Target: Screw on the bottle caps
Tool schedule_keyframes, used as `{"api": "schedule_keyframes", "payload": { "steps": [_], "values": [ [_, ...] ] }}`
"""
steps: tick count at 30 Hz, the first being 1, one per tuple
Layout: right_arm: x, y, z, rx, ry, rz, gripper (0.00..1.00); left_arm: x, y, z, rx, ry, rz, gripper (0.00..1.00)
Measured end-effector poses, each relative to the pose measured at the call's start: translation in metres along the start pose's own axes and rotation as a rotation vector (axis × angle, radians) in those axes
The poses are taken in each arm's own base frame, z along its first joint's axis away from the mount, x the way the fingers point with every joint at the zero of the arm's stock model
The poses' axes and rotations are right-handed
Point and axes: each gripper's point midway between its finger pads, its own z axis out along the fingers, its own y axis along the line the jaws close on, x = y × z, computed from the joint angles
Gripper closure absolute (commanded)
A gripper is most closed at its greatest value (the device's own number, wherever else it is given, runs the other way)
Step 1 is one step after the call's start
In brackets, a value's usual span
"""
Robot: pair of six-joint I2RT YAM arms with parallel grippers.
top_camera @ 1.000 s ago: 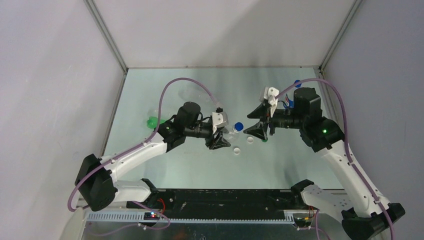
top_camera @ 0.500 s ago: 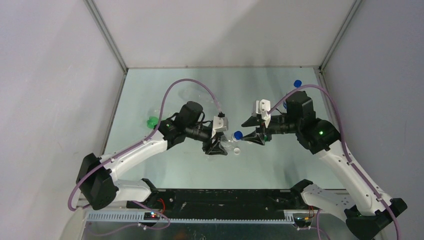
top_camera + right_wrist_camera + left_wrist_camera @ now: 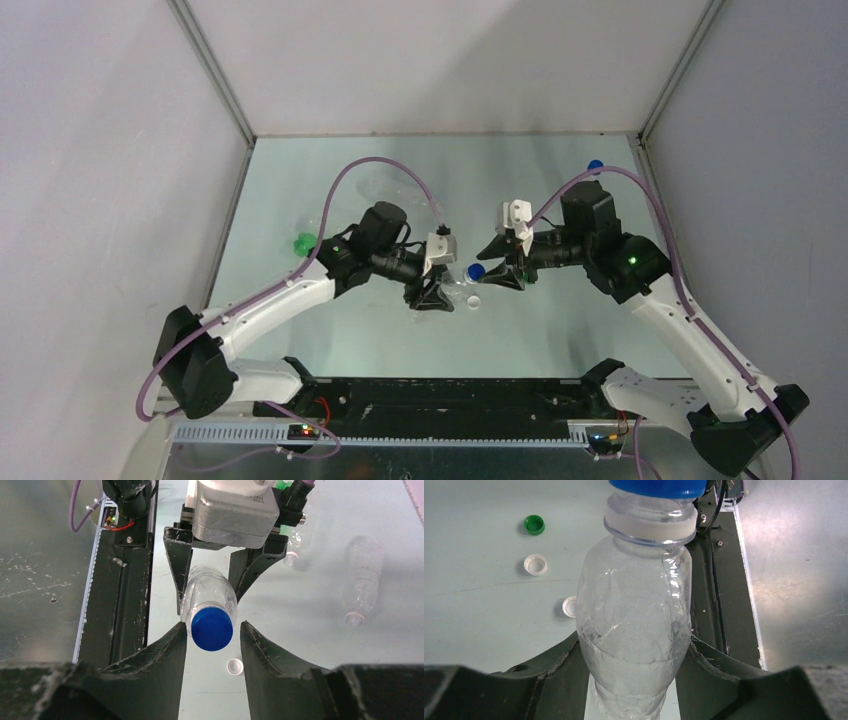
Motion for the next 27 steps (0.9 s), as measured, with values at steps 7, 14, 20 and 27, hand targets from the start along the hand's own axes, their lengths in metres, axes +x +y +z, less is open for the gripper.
{"api": "schedule_keyframes", "payload": {
  "steps": [7, 14, 20, 27],
  "values": [
    [0.003, 0.001, 0.005, -0.016, 0.01, 0.01, 0.65, -0.003, 0.001, -0.001, -0.001, -0.004, 0.012, 0.72],
    [0.007, -0.002, 0.007, -0.008, 0.025, 0.041, 0.98, 0.0, 0.004, 0.0, -0.029, 0.015, 0.01, 0.74],
    [0.016, -0.017, 0.012, 0.089, 0.068, 0.172, 1.0, 0.003, 0.025, -0.007, -0.235, 0.056, 0.055, 0.74],
    [0.037, -0.046, 0.022, 0.352, 0.113, 0.653, 1.0, 0.01, 0.067, -0.023, -0.73, 0.144, 0.288, 0.74]
  ]
}}
